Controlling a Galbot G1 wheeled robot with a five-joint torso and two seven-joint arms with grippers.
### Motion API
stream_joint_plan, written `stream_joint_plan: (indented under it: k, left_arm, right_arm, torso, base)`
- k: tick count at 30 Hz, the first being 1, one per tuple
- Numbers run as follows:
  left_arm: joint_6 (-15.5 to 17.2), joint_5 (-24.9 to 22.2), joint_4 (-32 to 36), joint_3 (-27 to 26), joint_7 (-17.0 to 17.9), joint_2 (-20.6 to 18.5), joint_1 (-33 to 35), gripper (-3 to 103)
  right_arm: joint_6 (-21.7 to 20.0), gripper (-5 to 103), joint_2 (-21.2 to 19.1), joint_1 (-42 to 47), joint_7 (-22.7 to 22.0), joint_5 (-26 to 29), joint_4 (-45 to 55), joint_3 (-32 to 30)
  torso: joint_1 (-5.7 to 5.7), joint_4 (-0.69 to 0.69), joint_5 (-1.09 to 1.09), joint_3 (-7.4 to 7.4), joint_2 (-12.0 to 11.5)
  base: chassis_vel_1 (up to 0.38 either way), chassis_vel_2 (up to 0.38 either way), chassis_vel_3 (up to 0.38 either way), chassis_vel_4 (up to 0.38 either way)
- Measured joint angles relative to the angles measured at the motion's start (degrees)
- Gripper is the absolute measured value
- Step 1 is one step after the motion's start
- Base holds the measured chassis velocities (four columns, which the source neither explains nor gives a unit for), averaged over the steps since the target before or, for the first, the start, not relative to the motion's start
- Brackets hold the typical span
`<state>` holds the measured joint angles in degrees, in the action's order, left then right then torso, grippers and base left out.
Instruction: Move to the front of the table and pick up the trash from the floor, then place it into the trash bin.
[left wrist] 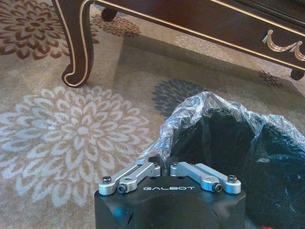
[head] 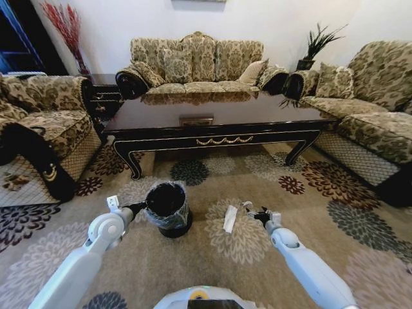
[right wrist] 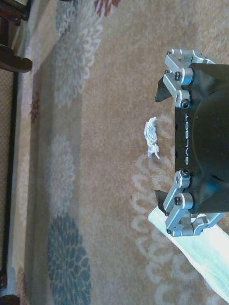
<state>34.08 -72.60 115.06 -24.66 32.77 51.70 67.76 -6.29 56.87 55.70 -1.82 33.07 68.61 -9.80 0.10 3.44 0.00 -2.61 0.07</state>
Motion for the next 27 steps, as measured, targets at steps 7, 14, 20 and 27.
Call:
stream_joint_plan:
  k: [7,14,20,27]
  left_arm:
    - [0.0,-0.2,0.1,0.3,0.2,-0.5,-0.3,4]
    - [0.0,-0.9,0.1,0.5,0.5,-1.5,-0.6,4]
    - [0.0,-1.3,0.0,1.8,1.4,-1.7,-1.9,4]
    - [-0.1,-1.3,0.0,3.0,1.9,-1.4,-2.5,4]
  right_arm:
    - [0.5,100,2.5,-3.4,0.6,-0.6,-5.4,2.1]
    - [1.8,100,5.1,-7.3,1.6,-1.5,-12.0,3.3]
    - [2.6,100,6.8,-10.6,1.8,-1.7,-16.0,3.5]
    - [3.0,100,8.5,-12.7,1.9,-2.0,-18.8,3.5]
  torso:
    - [0.0,0.0,0.0,0.0,0.0]
    - [0.0,0.0,-0.01,0.0,0.0]
    - [0.0,0.0,-0.01,0.0,0.0]
    - [0.0,0.0,0.0,0.0,0.0]
  base:
    - [0.0,0.0,0.0,0.0]
    - [0.0,0.0,0.0,0.0]
    - [0.0,0.0,0.0,0.0]
    - [0.0,0.0,0.0,0.0]
